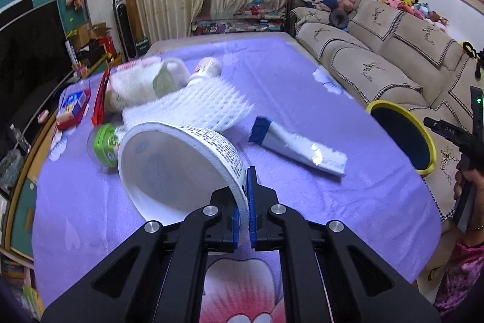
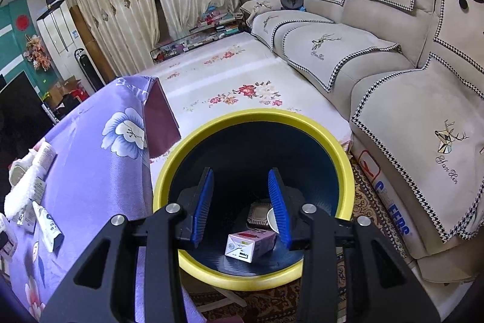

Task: Collect trash
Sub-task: 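Carry the white bowl over the bin and release it with the left gripper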

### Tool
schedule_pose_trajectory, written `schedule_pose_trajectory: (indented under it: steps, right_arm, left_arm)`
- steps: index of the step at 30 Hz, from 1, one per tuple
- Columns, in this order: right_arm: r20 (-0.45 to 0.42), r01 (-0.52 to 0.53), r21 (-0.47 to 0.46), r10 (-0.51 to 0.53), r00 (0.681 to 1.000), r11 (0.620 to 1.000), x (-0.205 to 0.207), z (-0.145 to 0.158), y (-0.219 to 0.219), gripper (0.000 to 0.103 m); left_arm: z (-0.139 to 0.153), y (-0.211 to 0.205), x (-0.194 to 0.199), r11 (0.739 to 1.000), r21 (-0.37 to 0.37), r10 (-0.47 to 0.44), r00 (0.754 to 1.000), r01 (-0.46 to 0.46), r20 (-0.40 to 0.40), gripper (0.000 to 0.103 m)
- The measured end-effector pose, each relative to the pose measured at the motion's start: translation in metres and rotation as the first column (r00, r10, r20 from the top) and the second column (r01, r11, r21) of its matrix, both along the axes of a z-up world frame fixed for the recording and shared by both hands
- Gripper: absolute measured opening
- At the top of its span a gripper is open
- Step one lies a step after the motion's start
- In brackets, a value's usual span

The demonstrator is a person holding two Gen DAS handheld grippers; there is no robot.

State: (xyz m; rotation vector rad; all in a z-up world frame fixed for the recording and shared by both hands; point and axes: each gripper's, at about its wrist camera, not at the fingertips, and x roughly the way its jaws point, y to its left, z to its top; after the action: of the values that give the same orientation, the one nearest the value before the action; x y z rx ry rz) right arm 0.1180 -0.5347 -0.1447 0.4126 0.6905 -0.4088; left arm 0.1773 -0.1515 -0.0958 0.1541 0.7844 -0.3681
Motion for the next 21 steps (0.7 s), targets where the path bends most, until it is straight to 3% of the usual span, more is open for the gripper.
schedule_pose_trajectory:
  steps: [7, 12, 21]
  right_arm:
    - [0.037, 0.019, 0.014, -0.02, 0.999, 1.0, -0.018, 0.004, -0.009, 0.036]
    - [0.068, 0.059, 0.023, -0.061, 0.996, 0.998, -0.038, 0.008, -0.022, 0.036]
    - [0.083, 0.132, 0.044, -0.135, 0.987, 0.99, -0.07, 0.005, -0.053, 0.036]
  left_arm:
    - [0.017, -0.035, -0.001, 0.997, 0.0, -0.074, 0.997, 0.074, 0.036, 0.005]
    - [0.017, -0.082, 0.011, 0.988, -0.002, -0.156, 0.987, 0.156, 0.029, 0.005]
    - [0.027, -0.204, 0.032, 0.942, 0.053, -0.335, 0.938, 0.331, 0.088, 0.005]
